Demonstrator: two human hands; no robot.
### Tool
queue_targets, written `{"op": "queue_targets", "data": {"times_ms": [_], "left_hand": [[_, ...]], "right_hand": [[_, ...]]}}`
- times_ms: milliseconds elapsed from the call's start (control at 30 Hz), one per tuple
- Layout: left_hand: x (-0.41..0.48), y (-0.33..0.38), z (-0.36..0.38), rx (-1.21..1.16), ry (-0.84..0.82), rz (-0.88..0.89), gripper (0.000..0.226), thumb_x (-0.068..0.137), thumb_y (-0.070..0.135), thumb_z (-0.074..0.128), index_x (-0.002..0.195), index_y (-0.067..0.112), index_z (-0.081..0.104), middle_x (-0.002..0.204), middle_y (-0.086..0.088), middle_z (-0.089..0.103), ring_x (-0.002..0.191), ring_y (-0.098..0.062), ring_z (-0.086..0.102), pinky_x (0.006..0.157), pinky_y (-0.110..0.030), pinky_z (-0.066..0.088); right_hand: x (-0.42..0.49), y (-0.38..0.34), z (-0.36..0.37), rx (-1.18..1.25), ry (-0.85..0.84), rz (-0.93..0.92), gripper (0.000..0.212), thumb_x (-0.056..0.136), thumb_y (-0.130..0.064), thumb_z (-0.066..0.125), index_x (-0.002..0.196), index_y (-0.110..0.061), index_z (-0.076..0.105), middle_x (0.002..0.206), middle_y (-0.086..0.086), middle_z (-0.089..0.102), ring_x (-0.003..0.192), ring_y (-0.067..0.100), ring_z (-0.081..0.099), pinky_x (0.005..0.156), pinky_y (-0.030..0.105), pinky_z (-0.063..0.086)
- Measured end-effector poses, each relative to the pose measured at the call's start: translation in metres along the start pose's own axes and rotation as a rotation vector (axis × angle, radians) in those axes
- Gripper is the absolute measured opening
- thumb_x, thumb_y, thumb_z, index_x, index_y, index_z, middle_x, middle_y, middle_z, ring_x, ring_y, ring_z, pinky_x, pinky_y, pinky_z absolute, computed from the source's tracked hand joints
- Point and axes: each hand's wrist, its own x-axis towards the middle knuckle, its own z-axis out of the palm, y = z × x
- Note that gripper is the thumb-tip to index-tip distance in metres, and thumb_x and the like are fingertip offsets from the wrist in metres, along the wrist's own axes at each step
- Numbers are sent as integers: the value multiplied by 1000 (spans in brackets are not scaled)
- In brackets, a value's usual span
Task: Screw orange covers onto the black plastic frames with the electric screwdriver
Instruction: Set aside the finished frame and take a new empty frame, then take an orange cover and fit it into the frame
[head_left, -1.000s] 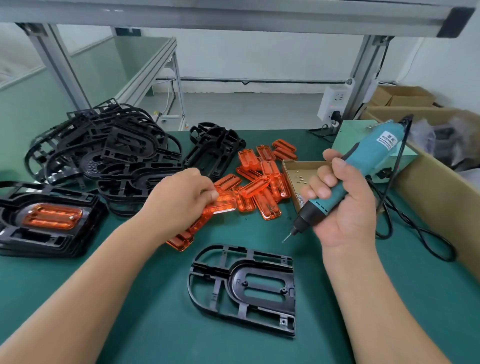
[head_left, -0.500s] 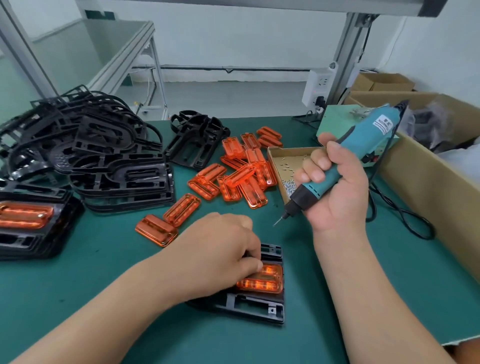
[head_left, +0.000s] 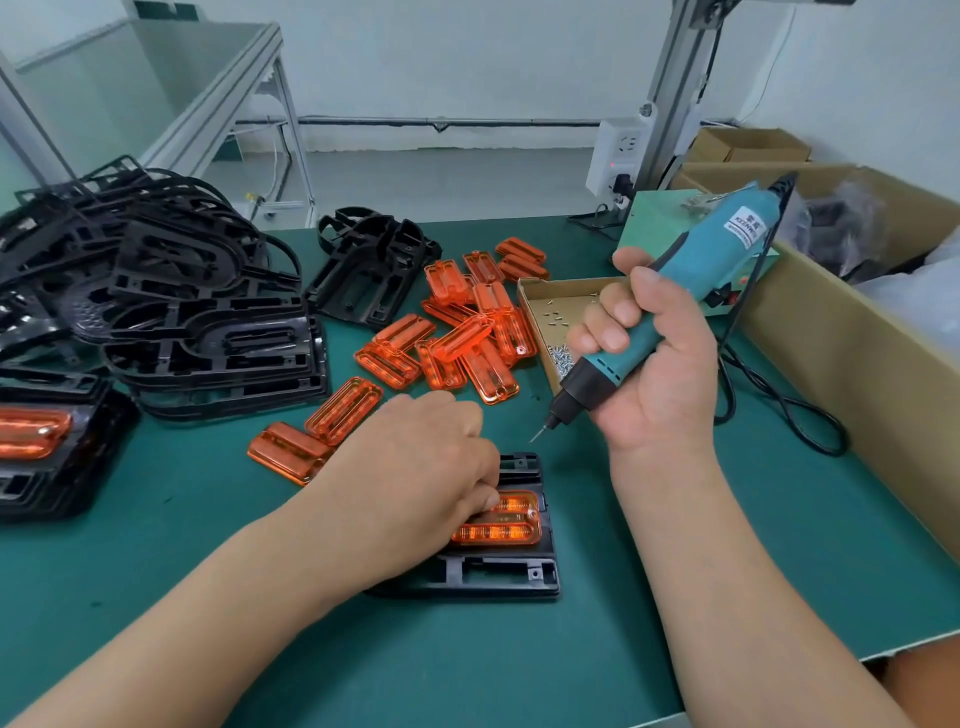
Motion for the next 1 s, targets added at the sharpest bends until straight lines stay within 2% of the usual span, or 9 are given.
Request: {"op": "queue_targets", "data": {"times_ms": [233, 400, 533, 733, 900, 1000], "left_hand": [[0, -3, 6, -22, 3, 0, 13, 95, 46, 68, 96, 33, 65, 89, 15, 44, 95, -9, 40, 77, -28, 49], [0, -6, 3, -50, -16, 12, 15, 99, 47, 62, 96, 34, 66, 90, 14, 44, 95, -7, 38, 81, -31, 48], [-1, -11, -1, -87, -64, 9, 23, 103, 49, 53, 108, 36, 71, 91, 16, 44, 96, -4, 39, 84, -30, 48], [-2, -10, -3, -109, -52, 11, 21, 103, 45, 54, 109, 35, 72, 91, 17, 46, 96, -4, 40, 84, -30, 48], [-6, -20, -3, -191, -25, -109, 29, 101, 55, 51, 122, 38, 64, 96, 20, 49, 101, 3, 41, 90, -29, 46], [-9, -30, -4, -180, -89, -140, 36, 98, 63, 49, 121, 40, 65, 97, 22, 49, 96, 5, 41, 86, -25, 41]], "right_hand": [[-2, -1, 0, -2, -5, 11, 14, 98, -12, 51, 108, -11, 62, 67, -5, 48, 52, 7, 43, 55, 24, 39], [-2, -3, 0, -11, -14, 12, 14, 100, -13, 50, 109, -10, 60, 67, -5, 48, 51, 7, 44, 55, 23, 40], [-2, -4, -1, 10, 11, 14, 14, 101, -14, 49, 108, -10, 61, 67, -6, 48, 51, 7, 43, 54, 23, 39], [-2, -6, -1, -2, 6, 28, 14, 102, -14, 50, 108, -8, 62, 67, -5, 49, 51, 7, 44, 54, 23, 41], [2, -24, -2, -217, -25, 147, 19, 97, -20, 62, 111, -7, 61, 68, -2, 52, 49, 9, 47, 51, 24, 43], [3, -45, 0, -533, -146, 216, 23, 88, -19, 73, 107, -9, 67, 70, 4, 59, 46, 14, 50, 48, 24, 43]]}}
